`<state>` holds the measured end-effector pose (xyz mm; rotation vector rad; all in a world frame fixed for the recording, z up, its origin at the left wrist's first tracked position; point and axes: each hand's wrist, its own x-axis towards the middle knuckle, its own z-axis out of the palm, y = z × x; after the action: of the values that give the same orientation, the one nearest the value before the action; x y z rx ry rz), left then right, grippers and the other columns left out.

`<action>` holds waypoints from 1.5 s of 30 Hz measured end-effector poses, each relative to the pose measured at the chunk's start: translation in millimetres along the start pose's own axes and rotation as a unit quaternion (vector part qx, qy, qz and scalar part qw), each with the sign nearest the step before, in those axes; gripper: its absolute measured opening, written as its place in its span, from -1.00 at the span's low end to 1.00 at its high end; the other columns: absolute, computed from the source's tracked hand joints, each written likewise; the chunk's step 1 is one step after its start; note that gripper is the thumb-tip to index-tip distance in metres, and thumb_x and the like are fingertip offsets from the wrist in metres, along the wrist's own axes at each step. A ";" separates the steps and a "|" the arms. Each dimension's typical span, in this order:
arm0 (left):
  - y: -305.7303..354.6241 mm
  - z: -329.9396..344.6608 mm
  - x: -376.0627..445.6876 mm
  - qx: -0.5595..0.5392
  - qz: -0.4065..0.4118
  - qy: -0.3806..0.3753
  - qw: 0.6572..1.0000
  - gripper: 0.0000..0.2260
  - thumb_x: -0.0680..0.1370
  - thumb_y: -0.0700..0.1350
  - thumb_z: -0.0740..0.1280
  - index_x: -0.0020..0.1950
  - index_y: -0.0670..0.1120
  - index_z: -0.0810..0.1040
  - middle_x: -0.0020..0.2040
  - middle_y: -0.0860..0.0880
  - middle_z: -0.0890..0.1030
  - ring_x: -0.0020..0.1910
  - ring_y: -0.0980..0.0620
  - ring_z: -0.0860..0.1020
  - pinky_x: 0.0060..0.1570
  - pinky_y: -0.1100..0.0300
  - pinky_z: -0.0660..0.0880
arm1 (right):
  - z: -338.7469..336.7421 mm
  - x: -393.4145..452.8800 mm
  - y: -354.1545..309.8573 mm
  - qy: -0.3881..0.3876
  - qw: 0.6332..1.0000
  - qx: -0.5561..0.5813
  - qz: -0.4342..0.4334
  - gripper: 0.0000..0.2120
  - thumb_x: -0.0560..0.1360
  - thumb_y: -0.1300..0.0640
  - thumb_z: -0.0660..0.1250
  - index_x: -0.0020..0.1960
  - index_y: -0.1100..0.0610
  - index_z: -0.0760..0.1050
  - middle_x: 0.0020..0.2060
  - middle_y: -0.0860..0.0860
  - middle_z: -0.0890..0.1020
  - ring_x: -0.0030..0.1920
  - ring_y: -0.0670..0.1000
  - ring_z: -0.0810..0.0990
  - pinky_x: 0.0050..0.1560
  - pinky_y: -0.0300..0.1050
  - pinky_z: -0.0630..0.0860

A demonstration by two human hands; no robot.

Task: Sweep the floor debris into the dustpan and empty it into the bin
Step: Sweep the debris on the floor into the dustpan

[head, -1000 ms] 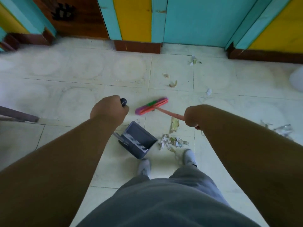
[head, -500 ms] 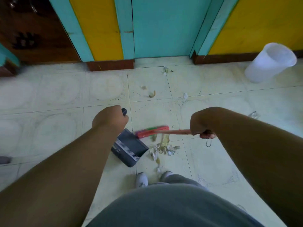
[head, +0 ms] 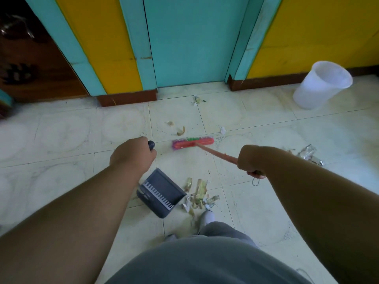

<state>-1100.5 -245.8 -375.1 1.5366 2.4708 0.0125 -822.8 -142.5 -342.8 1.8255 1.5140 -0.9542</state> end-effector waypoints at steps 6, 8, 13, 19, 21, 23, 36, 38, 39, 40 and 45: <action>32.7 -14.3 31.5 0.024 -0.016 0.011 1.000 -0.78 0.62 0.03 0.16 -0.09 -0.08 0.43 -0.35 -0.02 0.44 -0.30 -0.05 0.48 -0.32 0.16 0.34 | -40.0 41.8 -4.0 0.024 0.999 -0.020 -0.025 -0.91 0.61 0.26 0.14 0.10 0.27 0.29 -0.31 0.14 0.44 -0.41 -0.01 0.37 -0.35 -0.18 0.38; 41.8 -20.2 43.0 0.031 -0.029 0.017 0.999 -0.78 0.63 0.03 0.16 -0.07 -0.08 0.44 -0.35 -0.02 0.45 -0.32 -0.03 0.47 -0.32 0.17 0.35 | -53.2 53.9 -12.4 0.024 0.998 -0.039 -0.036 -0.90 0.62 0.26 0.14 0.09 0.28 0.28 -0.32 0.14 0.45 -0.42 -0.02 0.39 -0.35 -0.18 0.39; 50.9 -32.4 76.0 0.043 -0.043 0.023 0.998 -0.81 0.62 -0.01 0.17 -0.09 -0.10 0.43 -0.36 -0.04 0.44 -0.38 -0.01 0.41 -0.35 0.17 0.32 | -71.2 75.7 -40.1 -0.001 0.998 -0.055 -0.032 -0.82 0.63 0.24 0.15 0.18 0.32 0.36 -0.35 0.14 0.45 -0.44 -0.02 0.42 -0.40 -0.20 0.42; 34.5 -41.2 133.7 0.030 -0.032 0.024 0.999 -0.81 0.60 -0.04 0.16 -0.16 -0.11 0.37 -0.38 -0.08 0.42 -0.35 -0.09 0.43 -0.35 0.16 0.30 | -80.8 96.2 -110.7 0.010 0.999 0.001 -0.047 -0.53 0.59 0.27 0.18 0.44 0.37 0.16 -0.21 0.17 0.55 -0.23 0.07 0.52 -0.04 -0.10 0.56; 24.3 -42.4 155.8 0.030 -0.019 0.023 0.999 -0.80 0.60 -0.03 0.16 -0.15 -0.10 0.38 -0.38 -0.07 0.41 -0.31 -0.12 0.46 -0.33 0.15 0.34 | -85.9 100.3 -141.6 0.015 0.998 0.011 -0.054 -0.50 0.58 0.27 0.18 0.46 0.39 0.12 -0.23 0.17 0.53 -0.28 0.06 0.50 -0.10 -0.12 0.51; 10.8 -44.5 178.7 0.035 -0.001 0.011 0.999 -0.80 0.60 -0.02 0.15 -0.14 -0.10 0.39 -0.38 -0.06 0.40 -0.30 -0.11 0.47 -0.32 0.15 0.34 | -91.3 106.8 -174.3 0.026 0.998 0.003 -0.060 -0.54 0.59 0.28 0.17 0.43 0.38 0.16 -0.29 0.13 0.50 -0.35 0.02 0.47 -0.13 -0.18 0.48; -65.2 -52.3 287.3 0.016 0.088 -0.049 0.995 -0.76 0.60 0.01 0.21 -0.21 -0.09 0.35 -0.38 -0.03 0.40 -0.32 -0.08 0.43 -0.37 0.16 0.26 | -87.8 138.2 -282.1 0.030 0.992 -0.126 -0.005 -0.74 0.59 0.20 0.26 0.25 0.24 0.43 -0.31 0.06 0.41 -0.23 0.00 0.52 -0.03 -0.17 0.48; -67.5 -49.2 294.3 0.022 0.103 -0.059 0.993 -0.77 0.60 0.03 0.20 -0.17 -0.08 0.37 -0.37 -0.02 0.41 -0.29 -0.08 0.45 -0.34 0.16 0.30 | -85.2 137.4 -277.4 0.031 0.991 -0.129 -0.005 -0.68 0.57 0.22 0.28 0.30 0.26 0.41 -0.29 0.05 0.41 -0.19 0.00 0.52 0.04 -0.18 0.55; -67.7 -47.8 297.7 0.025 0.111 -0.061 0.992 -0.78 0.60 0.03 0.20 -0.15 -0.08 0.38 -0.36 -0.02 0.41 -0.26 -0.10 0.47 -0.32 0.16 0.33 | -84.2 135.3 -274.0 0.033 0.992 -0.125 -0.004 -0.67 0.57 0.22 0.29 0.31 0.26 0.41 -0.28 0.05 0.40 -0.15 0.00 0.53 0.06 -0.17 0.56; -66.8 -47.3 300.7 0.028 0.120 -0.062 0.990 -0.79 0.60 0.03 0.20 -0.14 -0.08 0.39 -0.35 -0.02 0.41 -0.24 -0.10 0.49 -0.30 0.16 0.35 | -83.0 133.2 -271.0 0.032 0.992 -0.122 -0.001 -0.67 0.57 0.22 0.29 0.31 0.26 0.41 -0.28 0.04 0.40 -0.14 0.00 0.52 0.07 -0.18 0.55; -55.2 -46.3 299.7 0.049 0.150 -0.063 0.985 -0.79 0.61 0.05 0.19 -0.09 -0.07 0.41 -0.24 -0.04 0.49 -0.21 -0.08 0.48 -0.26 0.15 0.38 | -73.1 116.2 -252.4 0.026 0.992 -0.123 0.011 -0.67 0.57 0.23 0.27 0.32 0.26 0.42 -0.28 0.04 0.42 -0.21 -0.02 0.51 0.07 -0.17 0.54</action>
<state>-1285.3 0.2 -394.3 1.8745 2.1523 -0.1529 -1047.0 30.2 -392.7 1.6979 1.5633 -0.6800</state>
